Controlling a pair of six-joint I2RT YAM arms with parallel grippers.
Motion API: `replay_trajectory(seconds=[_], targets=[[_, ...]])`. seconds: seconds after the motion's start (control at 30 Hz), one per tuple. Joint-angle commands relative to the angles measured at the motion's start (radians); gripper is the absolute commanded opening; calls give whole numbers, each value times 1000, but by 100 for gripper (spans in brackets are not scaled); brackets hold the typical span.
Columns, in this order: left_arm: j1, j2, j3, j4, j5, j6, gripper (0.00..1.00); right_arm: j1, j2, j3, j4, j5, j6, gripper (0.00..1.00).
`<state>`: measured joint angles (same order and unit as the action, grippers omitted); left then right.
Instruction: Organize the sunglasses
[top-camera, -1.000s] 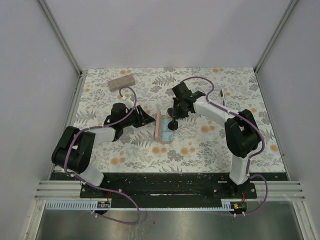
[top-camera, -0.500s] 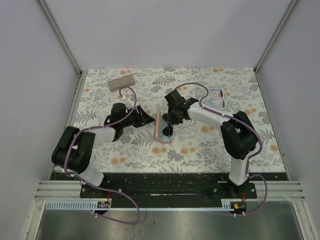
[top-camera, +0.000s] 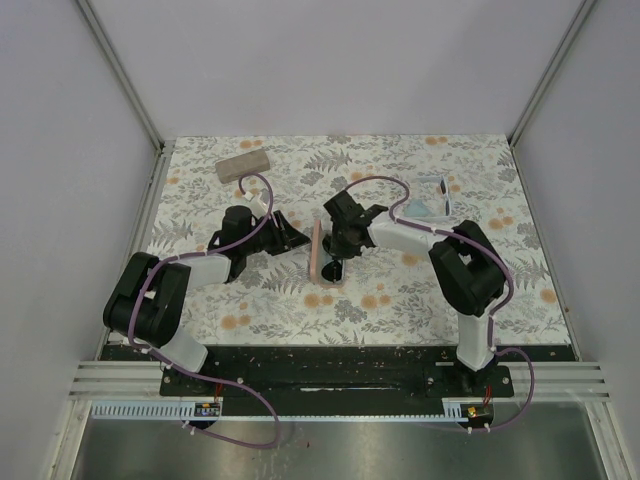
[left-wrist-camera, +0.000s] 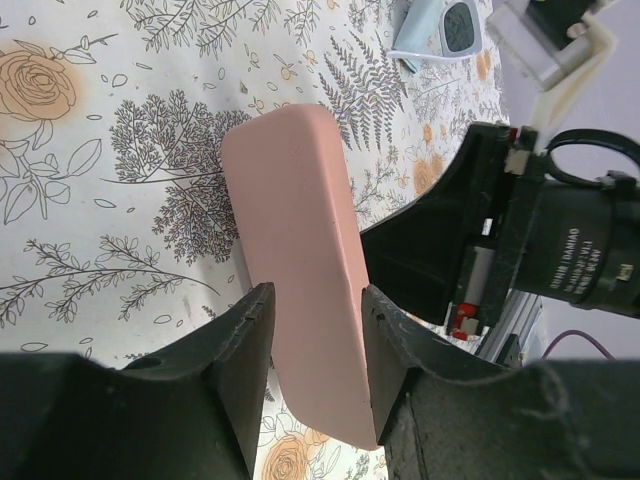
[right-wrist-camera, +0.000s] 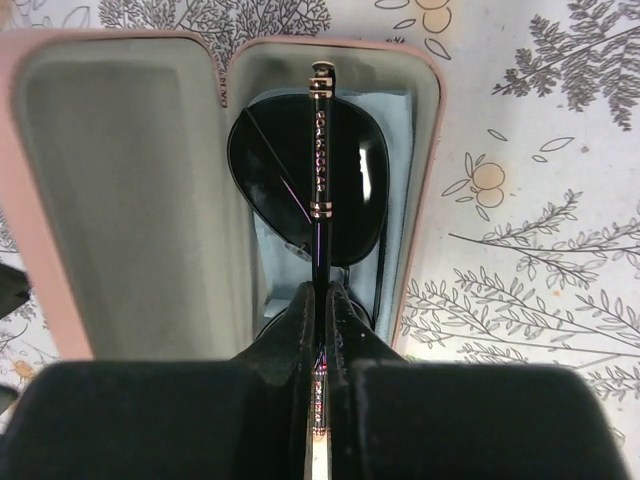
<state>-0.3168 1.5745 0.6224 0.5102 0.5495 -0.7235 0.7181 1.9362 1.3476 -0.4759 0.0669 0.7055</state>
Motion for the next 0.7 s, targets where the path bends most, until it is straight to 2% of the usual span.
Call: replay_trajectory(seconds=[0.0,0.27,0.37,0.47,0.6,0.67], targets=[[-10,-2,39,54,17,12,43,14,24,-19,54,-1,35,0],[-13,-7,42,54,23,13,43,14,24,-56,68,60,69,2],[-15,-8,40,54,23,15,43,15,6,-57,66,74,66,14],[-16,-8,43,54,24,16,43,15,-17,-57,66,89,65,19],[-19,-5,45,59,35,16,40,14,-37,-53,63,77,52,35],[-21,-2,48,62,41,16,38,15,-51,-53,66,65,45,37]])
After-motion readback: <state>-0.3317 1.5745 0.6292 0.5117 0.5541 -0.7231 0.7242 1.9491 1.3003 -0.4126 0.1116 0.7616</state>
